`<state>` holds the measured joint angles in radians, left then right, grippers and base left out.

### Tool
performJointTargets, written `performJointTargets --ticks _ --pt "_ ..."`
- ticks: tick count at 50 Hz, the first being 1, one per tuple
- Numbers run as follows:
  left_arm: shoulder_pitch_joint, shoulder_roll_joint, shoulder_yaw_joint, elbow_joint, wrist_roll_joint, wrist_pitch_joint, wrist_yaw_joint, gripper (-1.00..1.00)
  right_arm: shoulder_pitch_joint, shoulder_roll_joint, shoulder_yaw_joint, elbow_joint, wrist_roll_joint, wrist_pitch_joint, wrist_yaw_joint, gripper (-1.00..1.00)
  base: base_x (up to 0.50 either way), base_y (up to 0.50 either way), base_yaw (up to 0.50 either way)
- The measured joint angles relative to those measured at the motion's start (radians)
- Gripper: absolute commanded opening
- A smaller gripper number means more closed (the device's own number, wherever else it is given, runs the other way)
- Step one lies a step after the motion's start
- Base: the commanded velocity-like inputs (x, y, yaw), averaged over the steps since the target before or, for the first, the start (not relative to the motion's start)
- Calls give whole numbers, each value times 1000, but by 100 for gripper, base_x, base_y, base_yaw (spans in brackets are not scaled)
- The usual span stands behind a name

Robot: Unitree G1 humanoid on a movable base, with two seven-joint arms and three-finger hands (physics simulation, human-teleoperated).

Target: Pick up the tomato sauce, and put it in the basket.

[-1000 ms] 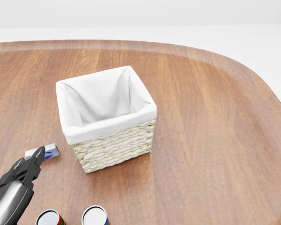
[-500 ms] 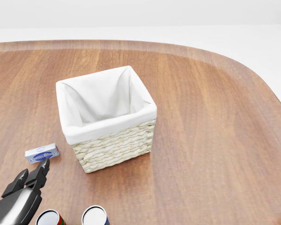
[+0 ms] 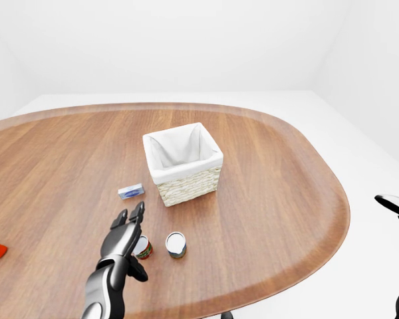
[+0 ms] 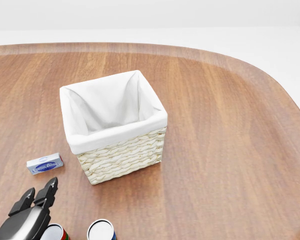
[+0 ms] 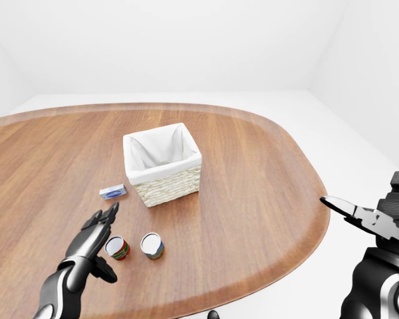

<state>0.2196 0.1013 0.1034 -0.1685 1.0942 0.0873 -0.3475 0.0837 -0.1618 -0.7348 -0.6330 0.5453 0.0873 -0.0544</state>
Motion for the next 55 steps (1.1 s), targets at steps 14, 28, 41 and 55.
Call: performJointTargets --ticks 14,28,41,55 --pt "-10 9 -8 63 18 0 28 100 0 0 -1 -2 1 0 0 100 0 0 0" --pt "-33 23 -3 133 29 0 67 100 -6 -10 -7 -21 10 0 -13 100 0 0 0" --pt "-45 34 -8 180 28 0 88 100 -11 -14 -9 -35 14 0 -21 100 0 0 0" --pt "-64 46 -13 246 24 0 115 100 -13 -15 -8 -38 14 0 -24 100 0 0 0"
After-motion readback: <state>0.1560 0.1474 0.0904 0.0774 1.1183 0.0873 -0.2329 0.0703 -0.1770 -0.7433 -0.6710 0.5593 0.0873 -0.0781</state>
